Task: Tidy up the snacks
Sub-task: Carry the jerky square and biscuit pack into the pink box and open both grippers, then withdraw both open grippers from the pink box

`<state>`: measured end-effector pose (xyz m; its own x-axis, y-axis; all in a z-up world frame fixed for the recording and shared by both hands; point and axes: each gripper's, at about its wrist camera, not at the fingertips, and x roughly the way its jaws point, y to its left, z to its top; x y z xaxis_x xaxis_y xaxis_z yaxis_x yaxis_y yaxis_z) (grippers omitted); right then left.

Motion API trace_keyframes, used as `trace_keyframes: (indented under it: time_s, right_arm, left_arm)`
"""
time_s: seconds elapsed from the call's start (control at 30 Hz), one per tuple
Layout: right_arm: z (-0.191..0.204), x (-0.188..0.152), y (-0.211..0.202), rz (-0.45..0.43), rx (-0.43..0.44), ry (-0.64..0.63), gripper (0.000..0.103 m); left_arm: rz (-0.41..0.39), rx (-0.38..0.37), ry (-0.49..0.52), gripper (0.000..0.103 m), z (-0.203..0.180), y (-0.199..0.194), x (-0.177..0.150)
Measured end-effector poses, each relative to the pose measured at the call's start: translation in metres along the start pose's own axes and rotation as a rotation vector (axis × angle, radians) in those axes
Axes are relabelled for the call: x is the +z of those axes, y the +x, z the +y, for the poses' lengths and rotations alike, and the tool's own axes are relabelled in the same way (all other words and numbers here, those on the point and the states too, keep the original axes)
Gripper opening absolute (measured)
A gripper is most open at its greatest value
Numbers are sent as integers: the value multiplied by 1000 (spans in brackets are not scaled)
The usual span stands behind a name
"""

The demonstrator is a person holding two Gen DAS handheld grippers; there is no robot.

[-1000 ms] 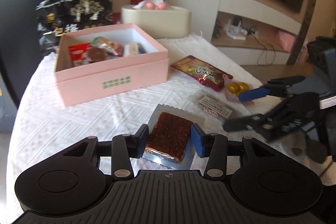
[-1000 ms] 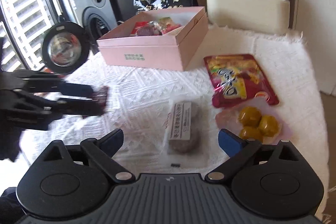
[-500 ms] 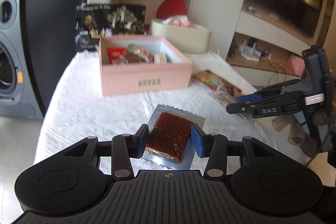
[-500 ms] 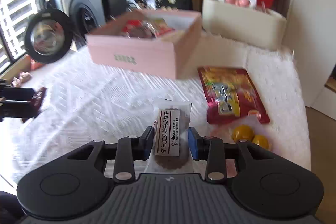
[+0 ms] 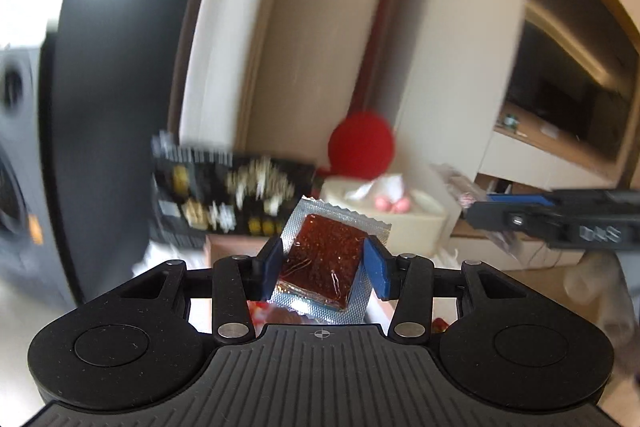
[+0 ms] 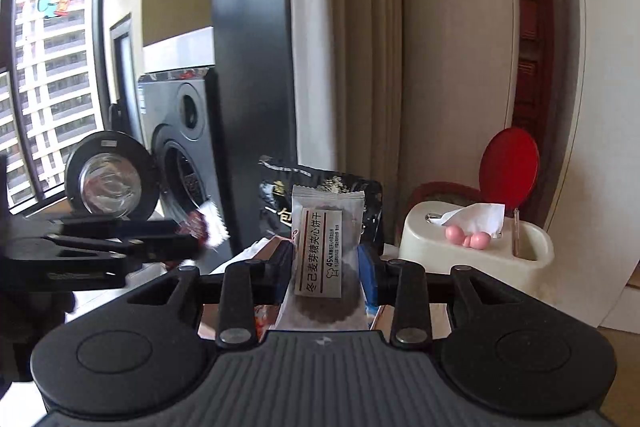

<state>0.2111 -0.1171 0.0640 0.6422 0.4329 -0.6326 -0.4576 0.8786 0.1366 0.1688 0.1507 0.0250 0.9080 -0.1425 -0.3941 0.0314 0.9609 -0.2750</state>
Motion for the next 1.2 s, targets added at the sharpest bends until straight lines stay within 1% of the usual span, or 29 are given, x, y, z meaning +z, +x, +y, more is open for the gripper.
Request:
trace_keyframes:
  time_s: [0.03, 0.1, 0.13, 0.17, 0.27, 0.37, 0.47, 0.5, 0.53, 0.57, 0.6, 0.63, 0.7, 0.77, 0.8, 0.83, 0.9, 0.97, 1.03, 1.13, 1.2]
  right_arm:
    - [-2, -1, 13, 16, -3, 11, 34]
    - [-9, -9, 38, 58, -7, 41, 35]
    - [-13, -13, 49, 81, -7, 54, 34]
    - [-16, -18, 60, 101, -6, 64, 34]
    - [-23, -34, 86, 149, -21, 77, 35]
    - [-24, -43, 115, 193, -11, 84, 35]
    - [-19, -41, 141, 196, 22, 105, 35]
    - [-16, -39, 149, 189, 52, 116, 37]
    - [-14, -37, 154, 180, 86, 125, 42]
    - [-12, -33, 161, 170, 103, 125, 45]
    - [-9, -31, 163, 158, 102, 113, 51]
    - [-7, -30, 162, 146, 90, 98, 53]
    - [-8, -31, 150, 138, 71, 82, 54]
    - [-18, -36, 127, 140, 65, 79, 54]
    - [-25, -43, 113, 139, 47, 72, 56]
    - [-33, -50, 95, 137, 11, 60, 63]
    - [-49, -71, 59, 139, -93, 32, 69]
    - [-62, -96, 28, 170, -213, 12, 70]
    - [-74, -121, 3, 213, -292, 44, 70]
    - [-90, -160, -23, 284, -316, 166, 70]
    - [-94, -183, -30, 309, -317, 229, 70]
  left_arm:
    - [50, -2, -40, 50, 9, 24, -5]
    - [171, 33, -88, 50, 23, 64, -15]
    - [203, 56, -90, 50, 26, 76, -20]
    - [213, 75, -81, 47, 28, 83, -24]
    - [184, 85, -71, 46, 30, 80, -27]
    - [128, 44, -102, 46, 37, 63, -26]
    - [64, 60, -117, 46, 40, 43, -24]
    - [54, 66, -119, 46, 40, 38, -25]
    - [50, 68, -123, 46, 40, 34, -24]
    - [50, 64, -128, 46, 40, 29, -25]
    - [52, 58, -131, 46, 38, 24, -28]
    - [56, 49, -136, 46, 37, 18, -30]
    - [70, 29, -137, 46, 31, 8, -40]
    - [96, 11, -136, 46, 23, 0, -52]
    - [112, 3, -135, 46, 18, -1, -58]
    - [131, -5, -136, 46, 12, -1, -65]
    - [162, -25, -137, 46, 2, 2, -78]
    - [190, -54, -132, 46, -10, 5, -92]
    - [205, -85, -123, 46, -22, 8, -103]
    - [233, -87, -101, 46, -45, 8, -123]
    - [268, -86, -85, 45, -57, 6, -132]
